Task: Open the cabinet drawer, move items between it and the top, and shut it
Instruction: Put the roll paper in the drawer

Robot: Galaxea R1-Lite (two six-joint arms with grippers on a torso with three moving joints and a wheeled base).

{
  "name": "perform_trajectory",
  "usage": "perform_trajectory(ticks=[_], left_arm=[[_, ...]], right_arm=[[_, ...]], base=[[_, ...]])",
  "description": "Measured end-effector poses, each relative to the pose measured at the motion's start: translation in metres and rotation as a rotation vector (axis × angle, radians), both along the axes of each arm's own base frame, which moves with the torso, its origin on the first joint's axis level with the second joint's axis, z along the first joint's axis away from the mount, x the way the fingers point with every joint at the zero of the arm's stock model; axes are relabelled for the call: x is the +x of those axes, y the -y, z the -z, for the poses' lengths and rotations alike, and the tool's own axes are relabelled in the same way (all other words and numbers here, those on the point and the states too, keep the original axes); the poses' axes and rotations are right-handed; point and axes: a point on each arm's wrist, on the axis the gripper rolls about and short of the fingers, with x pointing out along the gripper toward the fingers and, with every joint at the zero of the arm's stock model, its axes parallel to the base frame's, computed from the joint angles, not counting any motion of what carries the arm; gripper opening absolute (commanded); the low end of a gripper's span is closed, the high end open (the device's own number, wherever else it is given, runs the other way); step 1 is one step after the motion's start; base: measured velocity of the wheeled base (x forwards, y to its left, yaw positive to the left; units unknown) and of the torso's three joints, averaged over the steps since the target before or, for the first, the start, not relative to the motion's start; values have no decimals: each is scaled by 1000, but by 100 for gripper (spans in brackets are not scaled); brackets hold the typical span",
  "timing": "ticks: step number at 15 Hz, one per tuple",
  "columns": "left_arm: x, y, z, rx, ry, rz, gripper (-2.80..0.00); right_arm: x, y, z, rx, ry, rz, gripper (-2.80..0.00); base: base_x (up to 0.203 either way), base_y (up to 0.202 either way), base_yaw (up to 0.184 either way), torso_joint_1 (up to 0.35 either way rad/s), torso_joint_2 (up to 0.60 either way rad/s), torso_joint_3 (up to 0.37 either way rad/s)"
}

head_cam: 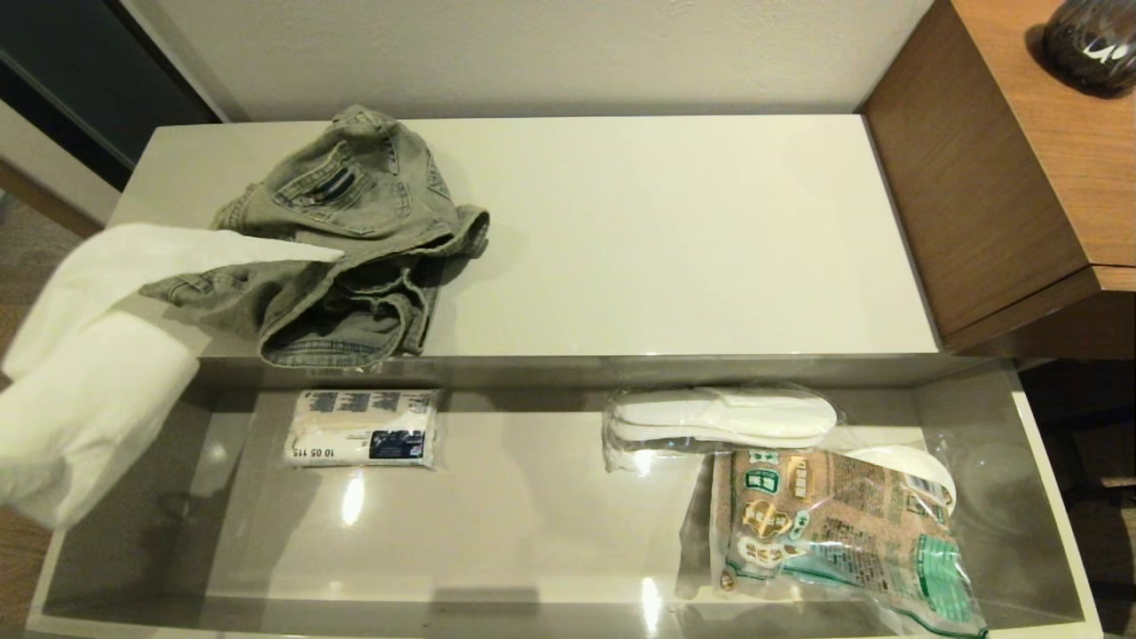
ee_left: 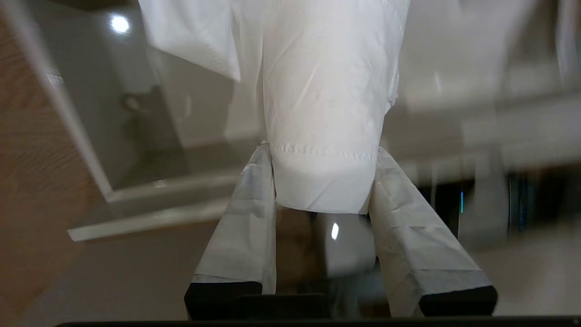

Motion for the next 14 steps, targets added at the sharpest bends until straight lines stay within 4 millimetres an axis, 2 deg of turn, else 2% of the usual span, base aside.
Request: perform_trajectory(ticks=[2,6,10,14], left_arm=[[-20,-5,15,46,-76,170,-280],[-11,1,27,93,-135,326,-280],[27,22,32,97,-213,422,-280],[81,70,51,165,-352,549,-280]], right_arm=[[0,0,0,0,0,0,-280],[0,0,0,0,0,0,-280],[0,0,0,0,0,0,-280],[0,0,0,0,1,0,-280]], base=[[0,0,0,0,0,0],[0,0,0,0,0,0],[0,0,0,0,0,0],[0,0,0,0,0,0]])
